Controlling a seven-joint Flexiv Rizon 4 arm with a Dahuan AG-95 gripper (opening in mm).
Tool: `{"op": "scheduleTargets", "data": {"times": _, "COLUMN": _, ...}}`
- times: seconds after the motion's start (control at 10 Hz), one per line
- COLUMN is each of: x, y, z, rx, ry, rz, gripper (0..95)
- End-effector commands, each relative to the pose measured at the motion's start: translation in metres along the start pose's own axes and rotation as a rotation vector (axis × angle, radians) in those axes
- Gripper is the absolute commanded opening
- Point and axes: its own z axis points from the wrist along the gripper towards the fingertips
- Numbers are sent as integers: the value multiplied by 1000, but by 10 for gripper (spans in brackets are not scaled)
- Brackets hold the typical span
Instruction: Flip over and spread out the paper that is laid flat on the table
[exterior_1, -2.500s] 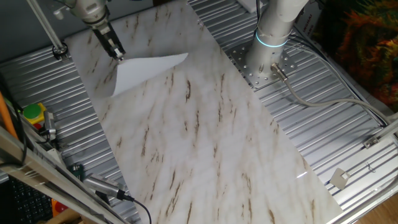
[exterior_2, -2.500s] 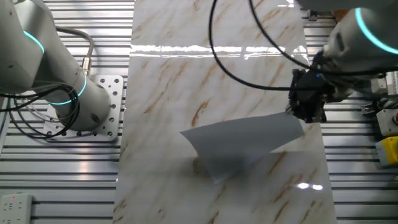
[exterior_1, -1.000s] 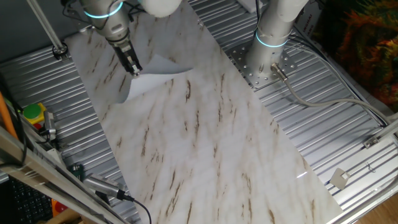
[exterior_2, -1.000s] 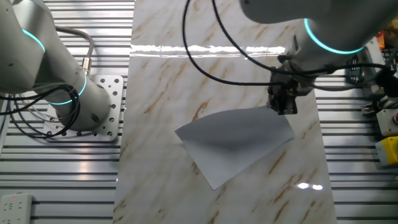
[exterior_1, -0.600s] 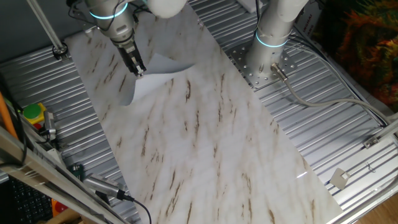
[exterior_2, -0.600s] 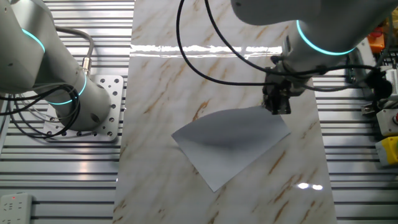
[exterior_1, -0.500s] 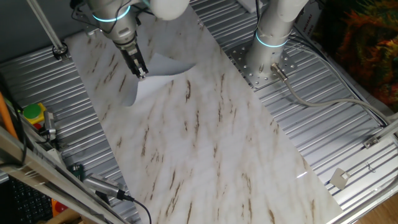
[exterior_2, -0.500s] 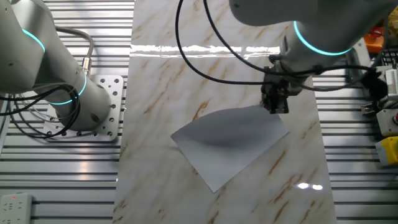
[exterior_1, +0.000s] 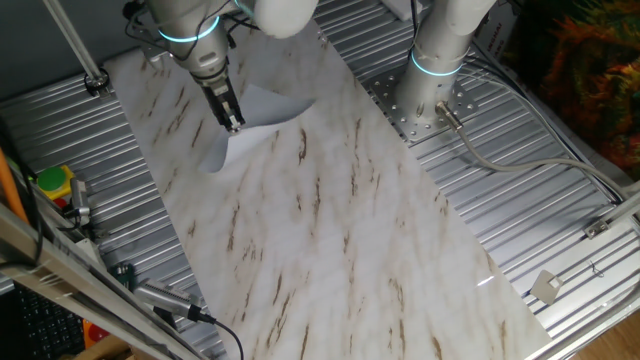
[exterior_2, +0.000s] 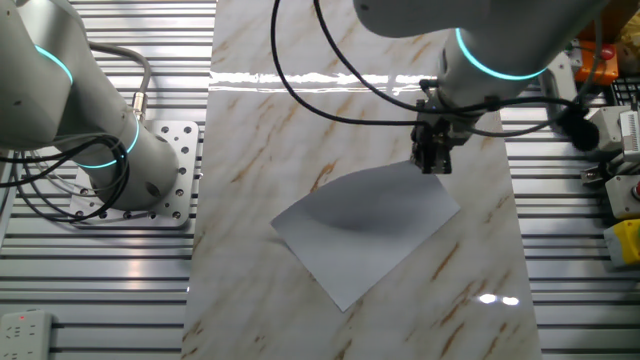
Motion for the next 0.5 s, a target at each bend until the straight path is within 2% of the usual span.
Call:
{"op": "scheduleTargets", "data": {"times": 0.1, "x": 3, "y": 1, "z": 2, "rx": 4, "ry": 0, "rz": 8, "gripper": 0}}
{"op": "scheduleTargets", "data": {"times": 0.4, "x": 3, "y": 1, "z": 2, "rx": 4, "ry": -4, "rz": 12, "gripper": 0}}
{"op": "scheduleTargets", "data": {"times": 0.5, "x": 3, "y": 2, "z": 2, "rx": 4, "ry": -9, "rz": 9, "gripper": 190}}
